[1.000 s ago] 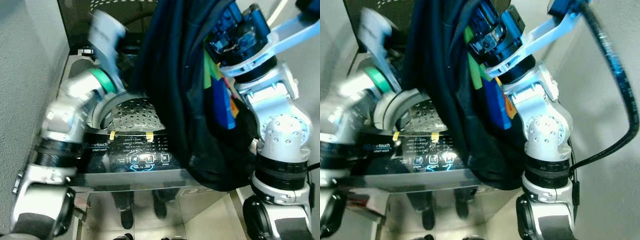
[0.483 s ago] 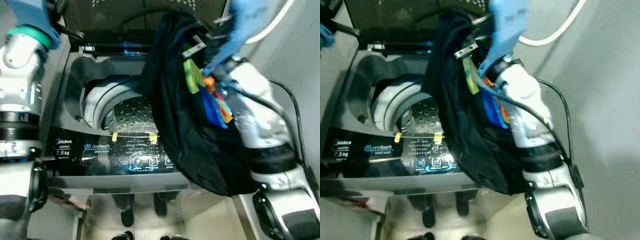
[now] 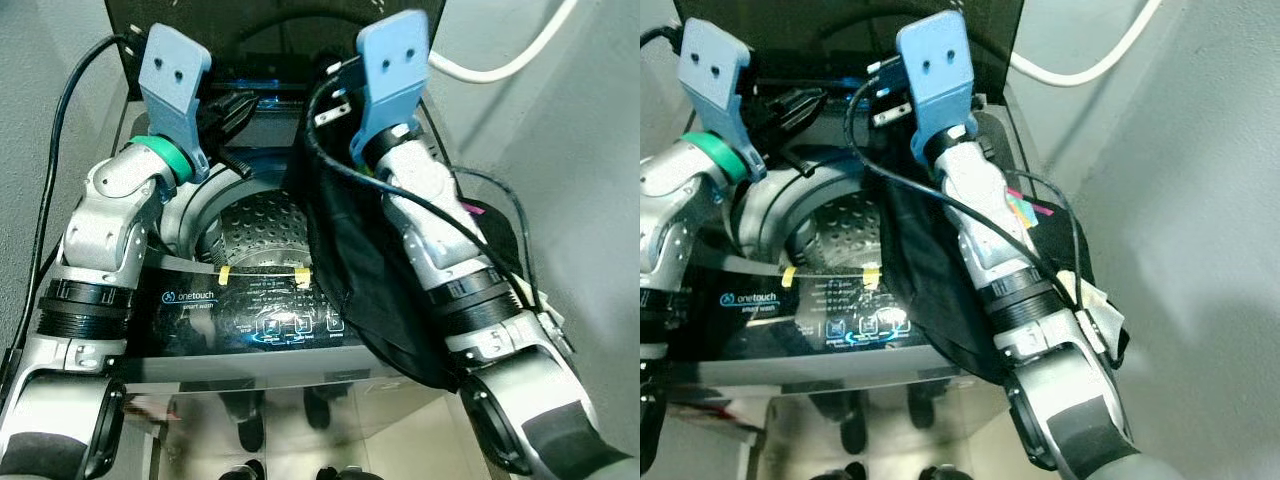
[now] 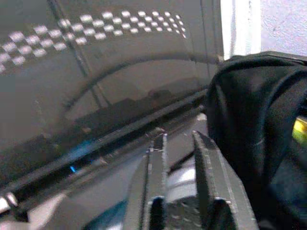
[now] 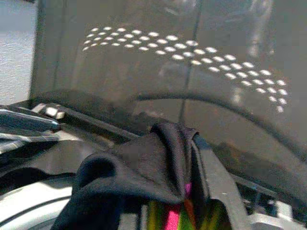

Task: Clothes washing

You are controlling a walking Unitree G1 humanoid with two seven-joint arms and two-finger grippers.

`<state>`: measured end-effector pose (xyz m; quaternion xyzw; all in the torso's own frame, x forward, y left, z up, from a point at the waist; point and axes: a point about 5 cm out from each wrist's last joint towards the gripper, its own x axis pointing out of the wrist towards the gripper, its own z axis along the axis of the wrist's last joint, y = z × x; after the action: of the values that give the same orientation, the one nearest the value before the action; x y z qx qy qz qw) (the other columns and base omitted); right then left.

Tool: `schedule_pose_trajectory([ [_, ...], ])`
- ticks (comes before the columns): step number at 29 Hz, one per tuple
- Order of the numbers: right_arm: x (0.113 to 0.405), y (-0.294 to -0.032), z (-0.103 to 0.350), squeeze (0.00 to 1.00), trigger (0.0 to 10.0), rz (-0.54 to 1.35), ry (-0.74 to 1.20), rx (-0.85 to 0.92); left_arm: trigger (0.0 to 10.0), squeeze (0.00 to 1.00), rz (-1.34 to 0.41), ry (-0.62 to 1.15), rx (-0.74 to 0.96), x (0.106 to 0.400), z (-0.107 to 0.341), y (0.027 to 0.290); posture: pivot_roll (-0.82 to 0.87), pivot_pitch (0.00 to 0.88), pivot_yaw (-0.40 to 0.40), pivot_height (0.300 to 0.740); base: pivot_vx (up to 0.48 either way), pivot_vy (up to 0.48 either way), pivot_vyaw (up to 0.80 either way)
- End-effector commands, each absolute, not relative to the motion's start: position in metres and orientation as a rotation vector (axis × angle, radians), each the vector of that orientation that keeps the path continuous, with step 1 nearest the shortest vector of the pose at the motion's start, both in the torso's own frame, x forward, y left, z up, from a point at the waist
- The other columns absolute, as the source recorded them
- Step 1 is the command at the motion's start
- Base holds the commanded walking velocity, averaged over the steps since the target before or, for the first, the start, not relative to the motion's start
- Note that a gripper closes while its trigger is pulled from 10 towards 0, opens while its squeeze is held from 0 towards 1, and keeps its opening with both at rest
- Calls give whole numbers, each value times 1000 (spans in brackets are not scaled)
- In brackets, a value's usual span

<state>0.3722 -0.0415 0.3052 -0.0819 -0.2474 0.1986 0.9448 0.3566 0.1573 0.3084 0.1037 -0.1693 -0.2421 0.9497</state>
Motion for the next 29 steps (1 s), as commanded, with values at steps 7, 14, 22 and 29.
schedule_pose_trajectory([
  [7,352,-58,314,1000,10000,737,-571,-308,10000,1000,-495,-363,198,344,313,156,28,97,-3,740,0,0,0],
  [14,353,-80,316,0,10000,740,-574,-350,10000,1000,-515,-380,205,332,316,153,31,98,-2,740,0,0,0],
  [22,316,-140,309,0,10000,936,-555,-133,10000,0,-763,-308,401,282,303,163,42,96,-14,740,0,0,0],
  [29,313,-162,288,0,10000,893,-456,-206,10000,0,-766,-290,406,279,300,163,43,93,-17,740,0,0,0],
])
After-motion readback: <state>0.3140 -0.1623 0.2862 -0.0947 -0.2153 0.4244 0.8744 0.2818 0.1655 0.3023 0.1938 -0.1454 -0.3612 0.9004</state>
